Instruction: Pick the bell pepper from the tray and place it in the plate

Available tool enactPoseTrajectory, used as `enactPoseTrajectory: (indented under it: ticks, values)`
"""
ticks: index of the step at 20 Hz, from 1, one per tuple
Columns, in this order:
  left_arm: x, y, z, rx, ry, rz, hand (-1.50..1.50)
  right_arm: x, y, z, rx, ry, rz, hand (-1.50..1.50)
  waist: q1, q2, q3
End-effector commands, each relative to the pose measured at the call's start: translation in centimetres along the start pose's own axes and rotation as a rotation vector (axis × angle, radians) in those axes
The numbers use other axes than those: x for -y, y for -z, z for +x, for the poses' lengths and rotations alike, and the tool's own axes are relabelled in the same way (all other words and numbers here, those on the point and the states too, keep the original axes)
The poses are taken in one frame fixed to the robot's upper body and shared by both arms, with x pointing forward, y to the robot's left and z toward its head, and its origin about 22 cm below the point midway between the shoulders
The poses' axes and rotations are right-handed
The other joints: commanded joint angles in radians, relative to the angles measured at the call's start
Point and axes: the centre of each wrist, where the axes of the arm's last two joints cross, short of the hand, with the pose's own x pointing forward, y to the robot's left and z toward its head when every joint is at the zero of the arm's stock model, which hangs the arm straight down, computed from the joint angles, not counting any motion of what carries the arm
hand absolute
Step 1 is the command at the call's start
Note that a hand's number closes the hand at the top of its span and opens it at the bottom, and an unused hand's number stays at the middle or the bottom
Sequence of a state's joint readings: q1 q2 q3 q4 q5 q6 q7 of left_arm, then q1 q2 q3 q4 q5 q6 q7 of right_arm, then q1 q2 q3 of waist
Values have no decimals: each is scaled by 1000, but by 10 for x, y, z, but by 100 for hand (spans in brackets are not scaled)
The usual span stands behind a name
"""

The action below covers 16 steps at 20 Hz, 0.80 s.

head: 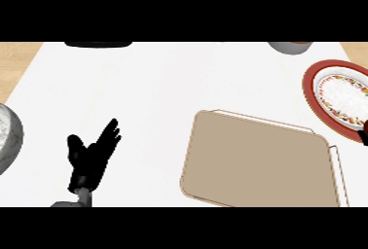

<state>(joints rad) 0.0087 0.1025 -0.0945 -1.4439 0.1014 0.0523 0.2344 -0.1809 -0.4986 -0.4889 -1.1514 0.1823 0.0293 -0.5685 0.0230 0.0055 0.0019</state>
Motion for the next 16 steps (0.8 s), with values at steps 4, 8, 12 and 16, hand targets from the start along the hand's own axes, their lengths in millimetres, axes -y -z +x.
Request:
enactPoseTrajectory:
  ticks: [4, 8, 12, 16]
  values:
    - [9, 4, -14, 19, 3, -15, 0, 5, 58, -24, -19, -11, -95, 150, 25, 10, 2]
    - [13, 11, 7, 5, -5, -38, 0, 2, 67, -32, -13, -15, -80, 150, 32, 14, 3]
    - [10, 19, 21, 31, 8, -38, 0, 3, 79, -28, -11, -47, -95, 150, 48, 22, 5]
    - [18, 14, 14, 44, 23, -57, 0, 14, 65, -39, -193, -247, 87, -150, 79, 34, 5]
